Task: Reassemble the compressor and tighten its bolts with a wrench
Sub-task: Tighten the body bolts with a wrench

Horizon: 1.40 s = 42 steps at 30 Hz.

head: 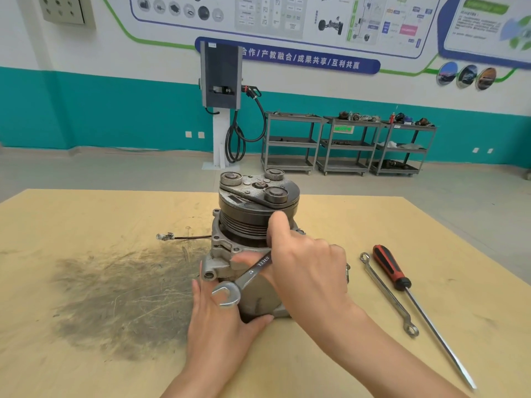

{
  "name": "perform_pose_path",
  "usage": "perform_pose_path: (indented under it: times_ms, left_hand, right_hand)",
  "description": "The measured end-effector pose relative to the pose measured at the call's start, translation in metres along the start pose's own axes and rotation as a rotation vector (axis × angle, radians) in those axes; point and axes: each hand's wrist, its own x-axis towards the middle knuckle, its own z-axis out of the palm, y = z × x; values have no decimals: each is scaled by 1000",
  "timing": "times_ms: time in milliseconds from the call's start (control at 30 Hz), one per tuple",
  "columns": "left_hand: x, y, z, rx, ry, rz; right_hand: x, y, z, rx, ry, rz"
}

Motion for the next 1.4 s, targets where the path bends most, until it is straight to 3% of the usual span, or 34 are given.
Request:
perform_pose_path:
  times_ms: [133, 233, 300, 400, 467, 533, 767, 1100, 1200, 1400]
  left_hand:
    - [-1, 1, 0, -70, 78, 17]
    - [-2, 0, -1, -103, 61, -12]
    - [-2, -2, -1, -119, 57, -18]
    - [-1, -1, -1, -121, 66, -13]
    - [-2, -1, 0, -110, 73, -3]
    - [-3, -1, 1, -87, 88, 34]
    - [-2, 0, 1, -59, 92, 62]
    - [-2, -2, 0, -87, 85, 53]
    - [-2, -3, 1, -74, 89, 54]
    - [-4, -1, 0, -81, 119, 86]
  right_hand:
    - [11, 6, -10, -44, 132, -64]
    - [24, 26, -21, 213, 113, 9]
    - [31, 48, -28, 641, 57, 233]
    - [38, 84, -17, 1199, -32, 711]
    - [38, 98, 1, 1435, -149, 973]
    - [34, 103, 22, 1508, -283, 1081]
    - [34, 101, 57, 1788, -481, 1128]
    - [38, 91, 69, 1849, -679, 1112]
    - [30, 85, 70, 1872, -581, 1208]
    - [5, 55, 68, 1710, 123, 1227]
